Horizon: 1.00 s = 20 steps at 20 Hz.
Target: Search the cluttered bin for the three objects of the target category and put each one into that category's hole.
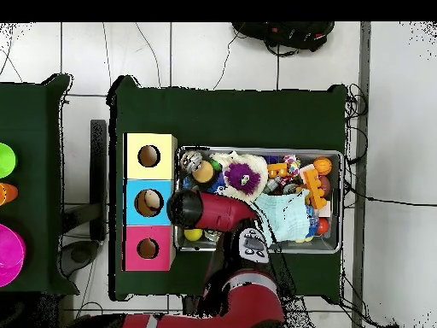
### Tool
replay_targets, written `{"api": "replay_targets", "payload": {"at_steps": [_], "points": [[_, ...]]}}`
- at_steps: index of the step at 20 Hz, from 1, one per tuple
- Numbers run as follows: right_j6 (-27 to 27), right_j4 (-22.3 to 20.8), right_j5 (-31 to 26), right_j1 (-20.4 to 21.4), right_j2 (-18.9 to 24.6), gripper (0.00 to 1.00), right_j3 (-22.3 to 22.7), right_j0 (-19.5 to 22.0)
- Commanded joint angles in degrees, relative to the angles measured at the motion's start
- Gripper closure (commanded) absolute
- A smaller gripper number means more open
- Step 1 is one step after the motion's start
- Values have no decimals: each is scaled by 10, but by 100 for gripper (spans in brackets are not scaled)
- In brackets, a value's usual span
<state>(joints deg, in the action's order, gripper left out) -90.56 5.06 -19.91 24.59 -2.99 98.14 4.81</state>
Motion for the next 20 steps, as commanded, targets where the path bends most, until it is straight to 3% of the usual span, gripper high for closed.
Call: {"api": "replay_targets", "payload": {"at_steps": [1,6,11,20], "points": [[-80,8,34,-50,63,0,-56,-4],[-81,5,79,-88,68,0,-86,-1],[-110,-1,183,-123,58,0,-98,-5],[-131,5,219,-125,70,0,-85,2]]}}
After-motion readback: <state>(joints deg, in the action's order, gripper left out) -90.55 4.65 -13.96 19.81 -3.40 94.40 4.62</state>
